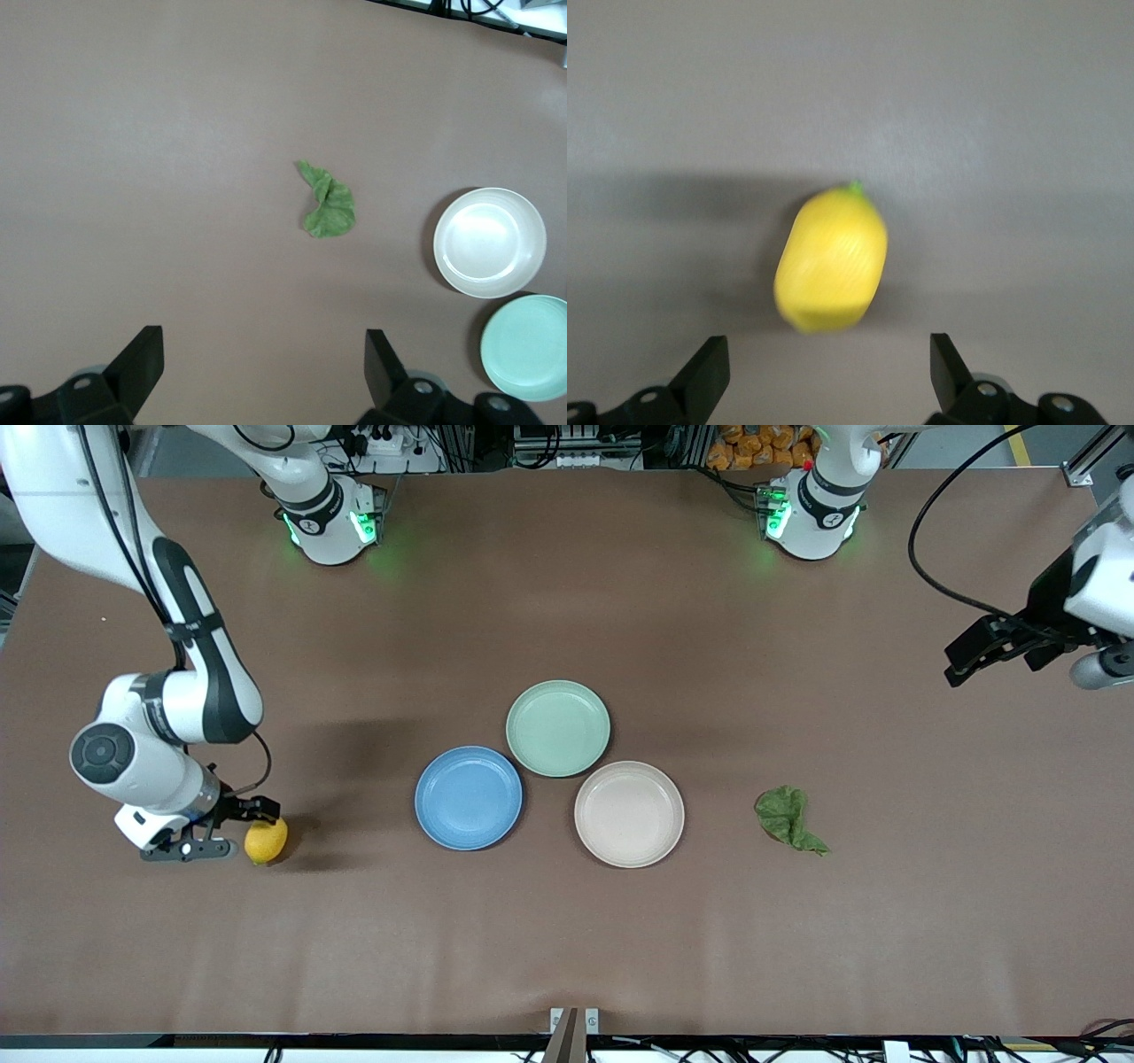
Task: Pick lemon and lettuce from blue and beige plates
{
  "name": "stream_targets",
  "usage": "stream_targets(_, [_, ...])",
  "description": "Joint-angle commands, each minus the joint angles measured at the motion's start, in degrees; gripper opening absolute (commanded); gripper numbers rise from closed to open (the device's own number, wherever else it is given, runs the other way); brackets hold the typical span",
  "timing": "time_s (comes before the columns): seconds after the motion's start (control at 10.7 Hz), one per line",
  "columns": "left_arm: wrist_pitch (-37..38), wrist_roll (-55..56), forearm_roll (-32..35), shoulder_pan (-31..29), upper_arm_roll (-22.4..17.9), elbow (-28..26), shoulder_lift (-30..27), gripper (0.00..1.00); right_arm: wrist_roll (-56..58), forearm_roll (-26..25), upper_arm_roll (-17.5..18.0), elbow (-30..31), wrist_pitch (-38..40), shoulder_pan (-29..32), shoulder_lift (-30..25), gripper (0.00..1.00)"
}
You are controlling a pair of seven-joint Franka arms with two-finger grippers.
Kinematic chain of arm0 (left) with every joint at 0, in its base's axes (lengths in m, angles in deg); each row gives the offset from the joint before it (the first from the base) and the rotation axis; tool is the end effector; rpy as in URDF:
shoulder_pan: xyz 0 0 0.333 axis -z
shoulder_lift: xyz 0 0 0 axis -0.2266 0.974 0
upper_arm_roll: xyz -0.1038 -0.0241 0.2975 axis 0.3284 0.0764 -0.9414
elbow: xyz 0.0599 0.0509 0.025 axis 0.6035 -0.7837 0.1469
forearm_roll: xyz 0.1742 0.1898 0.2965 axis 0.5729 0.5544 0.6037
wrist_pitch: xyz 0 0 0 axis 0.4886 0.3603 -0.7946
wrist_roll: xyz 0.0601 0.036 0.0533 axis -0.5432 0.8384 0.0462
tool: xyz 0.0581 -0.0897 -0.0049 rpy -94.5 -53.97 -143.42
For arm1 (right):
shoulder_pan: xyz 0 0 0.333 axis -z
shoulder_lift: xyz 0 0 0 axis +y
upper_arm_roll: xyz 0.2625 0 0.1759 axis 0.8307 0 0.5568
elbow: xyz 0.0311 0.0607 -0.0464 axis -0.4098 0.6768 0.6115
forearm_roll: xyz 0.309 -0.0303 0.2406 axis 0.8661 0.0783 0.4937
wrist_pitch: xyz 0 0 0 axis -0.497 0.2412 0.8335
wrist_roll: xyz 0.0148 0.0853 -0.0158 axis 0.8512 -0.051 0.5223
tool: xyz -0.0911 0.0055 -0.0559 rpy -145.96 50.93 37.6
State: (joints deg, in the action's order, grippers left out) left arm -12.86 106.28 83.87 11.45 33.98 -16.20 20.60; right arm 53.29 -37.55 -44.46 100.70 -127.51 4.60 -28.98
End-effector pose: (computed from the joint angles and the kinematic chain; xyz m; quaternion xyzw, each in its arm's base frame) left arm 0.5607 -0.0633 0.6491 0.9943 0.0970 0.0427 0.0115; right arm 0.6412 -0.0225 0.2641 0.9984 0.0357 0.0102 0.0431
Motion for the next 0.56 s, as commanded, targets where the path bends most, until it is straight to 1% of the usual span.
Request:
stream_targets(0.0, [1.0, -4.1, -2.8, -3.1, 1.0, -1.4, -2.5, 1.0, 0.2, -0.5, 1.1, 15.4, -0.4, 0.3, -13.3, 1.0])
stream_targets(0.09, [2.2, -4.1, -2.8, -3.3, 1.2, -1.4, -2.6, 1.0, 0.2, -0.5, 1.1, 20.4, -0.4, 0.1, -18.0, 1.0])
stream_targets(0.19, [2.2, -4.2, -2.6, -4.5, 2.3, -1.4, -2.4, 1.0, 0.1, -0.5, 1.1, 23.4, -0.2, 0.0, -21.4, 1.0])
stream_targets(0.28, [2.2, -4.2, -2.5, -7.0, 5.1, -1.3, -2.1, 1.0, 0.1, -0.4, 1.0, 23.8, 1.5, -0.7, -23.0, 1.0])
stream_targets(0.37, [2.1, -4.2, -2.0, -7.8, 6.7, -1.3, -1.8, 1.0, 0.0, -0.2, 0.7, 23.3, 3.1, -1.9, -23.8, 1.0])
stream_targets(0.47, [2.1, -4.2, -2.0, -7.8, 6.8, -1.3, -1.6, 1.0, -0.5, 0.4, 0.6, 22.7, 4.0, -2.9, -24.9, 1.0])
